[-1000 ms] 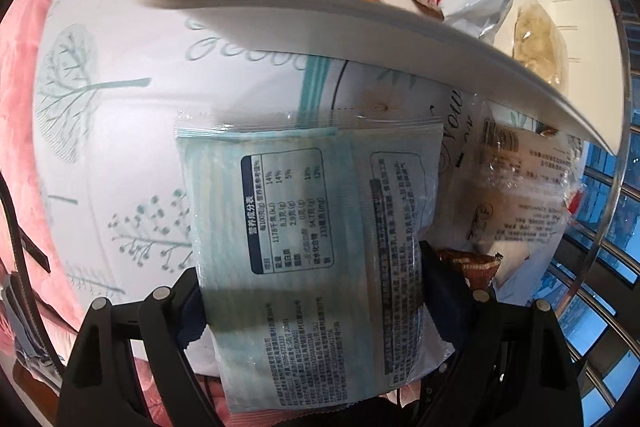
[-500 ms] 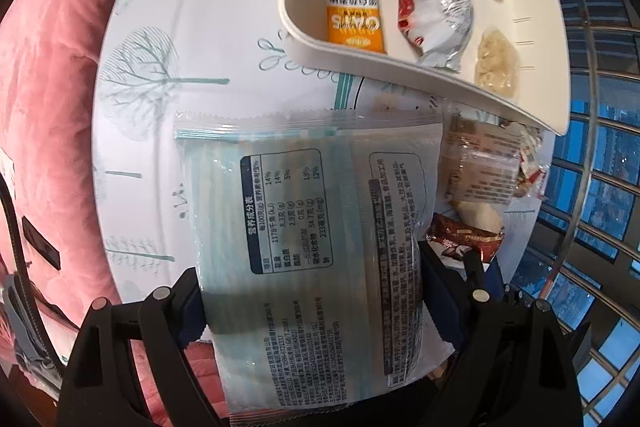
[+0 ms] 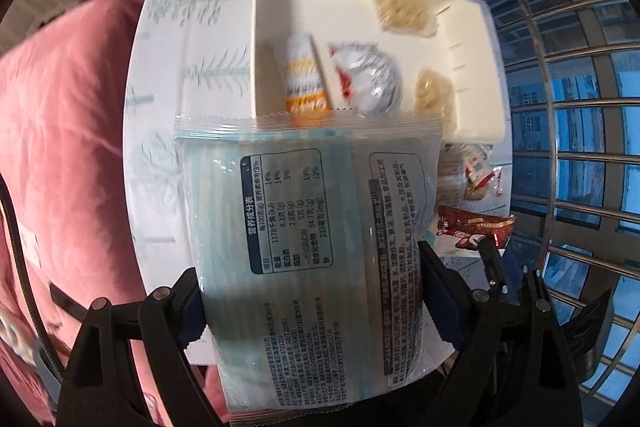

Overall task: Organize snacks
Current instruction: 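Carry the blue packet and brown wrapper into the white tray and open both tools, then withdraw both tools from the tray back toward the remaining snacks, then grasp the dark red-labelled packet with the left tool while the right tool grasps the tan wafer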

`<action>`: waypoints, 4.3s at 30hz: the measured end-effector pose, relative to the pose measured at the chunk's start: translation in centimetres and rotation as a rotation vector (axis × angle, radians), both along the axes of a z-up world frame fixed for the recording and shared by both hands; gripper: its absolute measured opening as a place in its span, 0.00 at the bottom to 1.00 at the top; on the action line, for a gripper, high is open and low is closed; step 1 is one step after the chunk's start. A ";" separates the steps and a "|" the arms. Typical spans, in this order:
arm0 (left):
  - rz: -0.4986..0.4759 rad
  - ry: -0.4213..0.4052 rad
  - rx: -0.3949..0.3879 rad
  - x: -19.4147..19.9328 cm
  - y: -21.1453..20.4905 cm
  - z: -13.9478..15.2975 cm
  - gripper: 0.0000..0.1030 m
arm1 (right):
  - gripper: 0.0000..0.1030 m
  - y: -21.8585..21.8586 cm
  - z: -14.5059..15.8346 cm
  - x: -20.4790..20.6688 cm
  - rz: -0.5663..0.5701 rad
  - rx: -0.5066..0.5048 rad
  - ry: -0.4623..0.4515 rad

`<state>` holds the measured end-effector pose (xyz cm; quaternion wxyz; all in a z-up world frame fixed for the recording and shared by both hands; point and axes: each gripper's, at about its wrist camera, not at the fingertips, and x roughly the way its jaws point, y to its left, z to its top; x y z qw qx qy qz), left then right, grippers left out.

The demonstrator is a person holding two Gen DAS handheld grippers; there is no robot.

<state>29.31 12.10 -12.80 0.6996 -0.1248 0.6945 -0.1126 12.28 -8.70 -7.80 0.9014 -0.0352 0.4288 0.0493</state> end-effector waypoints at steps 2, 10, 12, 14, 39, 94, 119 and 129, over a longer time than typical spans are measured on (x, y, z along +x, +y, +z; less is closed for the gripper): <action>-0.008 -0.022 0.010 0.8 -0.3 0.6 0.86 | 0.15 -0.3 0.9 0.8 0.001 0.011 -0.008; -0.006 -0.087 0.014 4.2 -0.4 3.3 0.86 | 0.15 -1.5 3.1 4.4 0.020 -0.005 -0.064; 0.008 -0.098 0.014 5.1 -0.4 3.6 0.86 | 0.15 -1.8 3.2 5.4 0.019 -0.006 -0.075; 0.008 -0.128 0.027 5.8 -0.7 3.8 0.86 | 0.15 -2.2 3.2 6.6 0.013 -0.012 -0.083; 0.016 -0.220 0.015 14.8 -4.4 -1.0 0.89 | 0.20 -5.1 0.3 16.4 0.004 0.047 -0.035; -0.184 -0.214 -0.026 -10.4 0.5 -3.4 0.92 | 0.51 -5.0 -4.0 -5.8 -0.279 0.046 0.154; 0.066 -0.064 0.126 -13.0 -7.5 -10.8 0.92 | 0.68 -10.4 -9.2 -1.9 0.235 -0.140 0.331; 0.124 -0.160 0.163 -13.6 -9.3 -12.3 0.92 | 0.69 -9.0 -11.6 -0.8 0.440 -0.217 0.354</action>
